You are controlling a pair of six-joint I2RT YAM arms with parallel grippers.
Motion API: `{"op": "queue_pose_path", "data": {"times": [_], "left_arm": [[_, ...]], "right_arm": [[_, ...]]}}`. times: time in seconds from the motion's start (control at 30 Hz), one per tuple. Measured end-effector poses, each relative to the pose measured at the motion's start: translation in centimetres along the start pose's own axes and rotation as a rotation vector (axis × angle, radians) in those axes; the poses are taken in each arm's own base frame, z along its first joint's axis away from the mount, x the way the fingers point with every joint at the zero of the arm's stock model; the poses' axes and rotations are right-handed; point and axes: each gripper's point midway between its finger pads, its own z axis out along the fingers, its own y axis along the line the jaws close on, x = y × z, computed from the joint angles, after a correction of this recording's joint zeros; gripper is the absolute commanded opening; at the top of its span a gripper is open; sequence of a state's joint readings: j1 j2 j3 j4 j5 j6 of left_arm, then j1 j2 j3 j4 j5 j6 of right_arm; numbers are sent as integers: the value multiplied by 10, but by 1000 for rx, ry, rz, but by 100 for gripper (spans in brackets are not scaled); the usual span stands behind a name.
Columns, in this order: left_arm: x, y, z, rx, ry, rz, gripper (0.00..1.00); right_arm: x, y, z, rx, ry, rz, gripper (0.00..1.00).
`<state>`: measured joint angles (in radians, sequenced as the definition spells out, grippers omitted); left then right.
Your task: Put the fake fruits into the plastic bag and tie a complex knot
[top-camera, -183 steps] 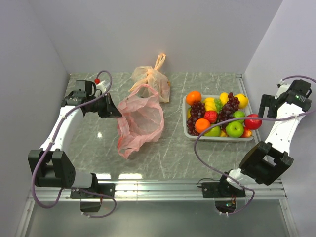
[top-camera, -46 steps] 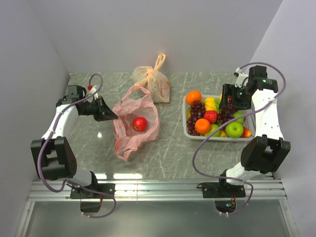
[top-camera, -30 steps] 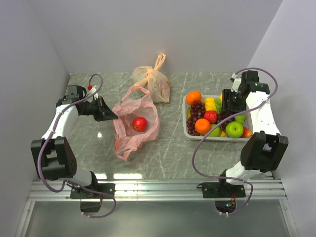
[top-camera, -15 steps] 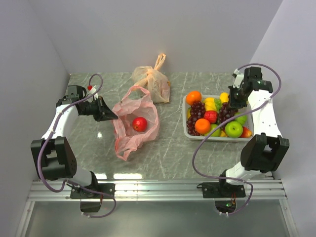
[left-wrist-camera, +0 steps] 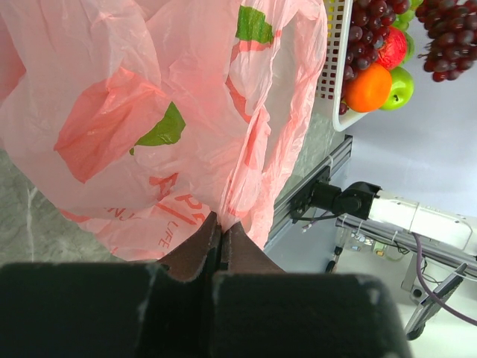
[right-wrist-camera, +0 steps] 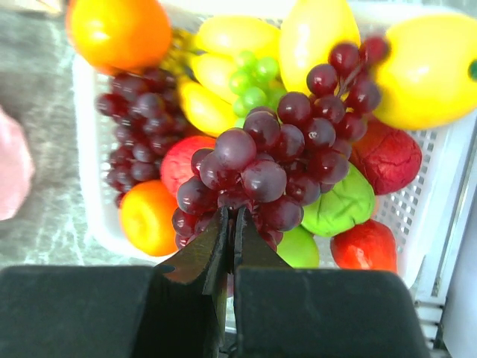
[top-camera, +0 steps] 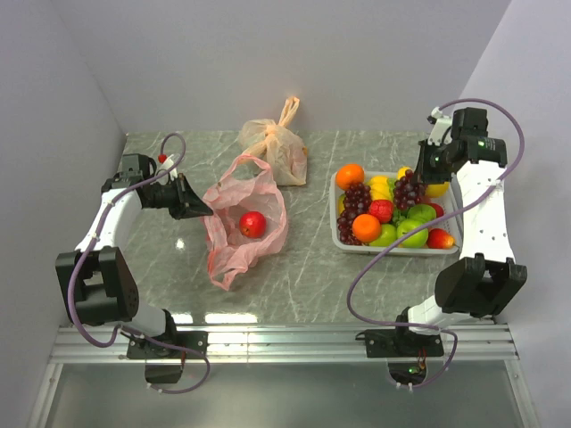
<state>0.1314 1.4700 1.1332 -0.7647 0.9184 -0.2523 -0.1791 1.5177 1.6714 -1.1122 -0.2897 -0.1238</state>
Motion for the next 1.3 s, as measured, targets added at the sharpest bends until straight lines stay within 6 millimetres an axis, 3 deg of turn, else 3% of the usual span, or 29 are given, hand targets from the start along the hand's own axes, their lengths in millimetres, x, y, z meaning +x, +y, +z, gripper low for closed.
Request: {"op": "queue_pose_path", "data": {"times": [0.2,0.37,0.53,0.97,1.13,1.3], "left_arm": [[0,0,0,0,0,0,0],[0,0,0,0,1,0,0],[0,0,0,0,1,1,0],[0,0,0,1,1,1,0],[-5,-3,-1,6,-1,6,0],[-9,-6,0,27,4,6,0]], "right_arm": [[-22,17,-23,-56,-85,-26,0],[-34,47,-40,-151,-135,-71,0],[-39,104,-59,-326,-184,-157,0],[-28,286,-118,-899,-259,-403,0],[-17,353,-113,-1046,-204,-483,0],[12,398,-74,-1103,-71,-506,0]]}}
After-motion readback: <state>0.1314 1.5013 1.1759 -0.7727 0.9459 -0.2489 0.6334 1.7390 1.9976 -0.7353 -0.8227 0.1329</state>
